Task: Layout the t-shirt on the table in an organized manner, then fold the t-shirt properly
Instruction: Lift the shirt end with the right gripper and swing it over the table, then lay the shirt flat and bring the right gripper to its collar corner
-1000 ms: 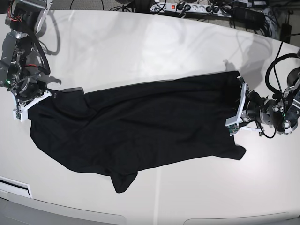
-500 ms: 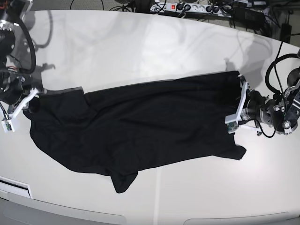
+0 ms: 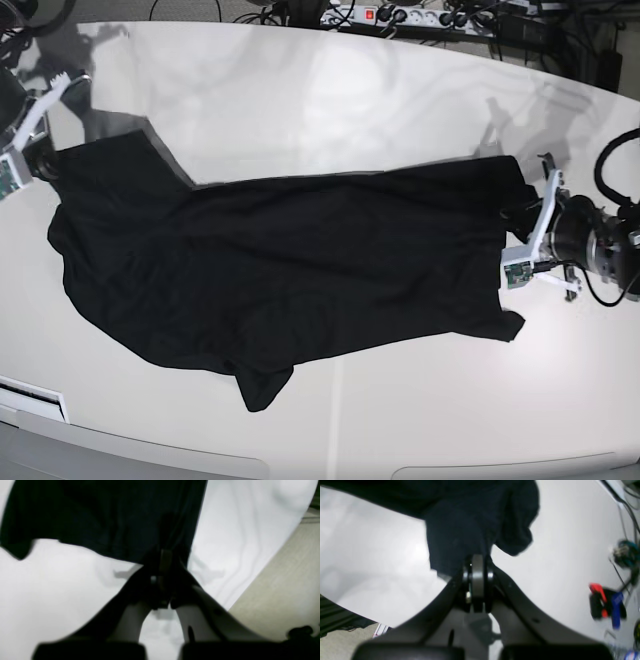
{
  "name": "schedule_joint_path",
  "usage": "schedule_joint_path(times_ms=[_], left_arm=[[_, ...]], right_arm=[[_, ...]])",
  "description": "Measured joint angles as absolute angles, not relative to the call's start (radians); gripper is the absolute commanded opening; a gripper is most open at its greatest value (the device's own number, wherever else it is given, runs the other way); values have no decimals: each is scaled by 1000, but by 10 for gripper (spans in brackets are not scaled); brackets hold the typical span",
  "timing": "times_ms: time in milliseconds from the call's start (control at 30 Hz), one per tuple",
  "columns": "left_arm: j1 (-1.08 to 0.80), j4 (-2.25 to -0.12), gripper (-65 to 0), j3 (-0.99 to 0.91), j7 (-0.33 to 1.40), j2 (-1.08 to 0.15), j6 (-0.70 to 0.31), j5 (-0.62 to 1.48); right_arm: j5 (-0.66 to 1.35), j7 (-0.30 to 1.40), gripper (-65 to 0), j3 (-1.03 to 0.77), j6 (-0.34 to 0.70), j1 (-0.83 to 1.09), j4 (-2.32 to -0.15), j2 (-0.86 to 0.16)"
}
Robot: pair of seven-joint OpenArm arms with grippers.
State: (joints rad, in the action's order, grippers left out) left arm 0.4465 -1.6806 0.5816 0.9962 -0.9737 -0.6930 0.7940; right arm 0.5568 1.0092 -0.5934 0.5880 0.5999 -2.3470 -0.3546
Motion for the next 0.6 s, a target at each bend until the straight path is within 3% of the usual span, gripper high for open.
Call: schedule_joint_path(times_ms=[200, 400, 600], left_arm=[[446, -1749, -650, 582, 995, -1076, -694, 814], [446, -1797, -650, 582, 1038, -1191, -694, 929], [446, -1872, -650, 582, 1142, -1248, -694, 1097]], right_arm=[[759, 1122, -650, -773, 635, 736, -2343, -355], [981, 1324, -650, -822, 682, 851, -2343, -355], [991, 1352, -650, -822, 693, 947, -2343, -355]])
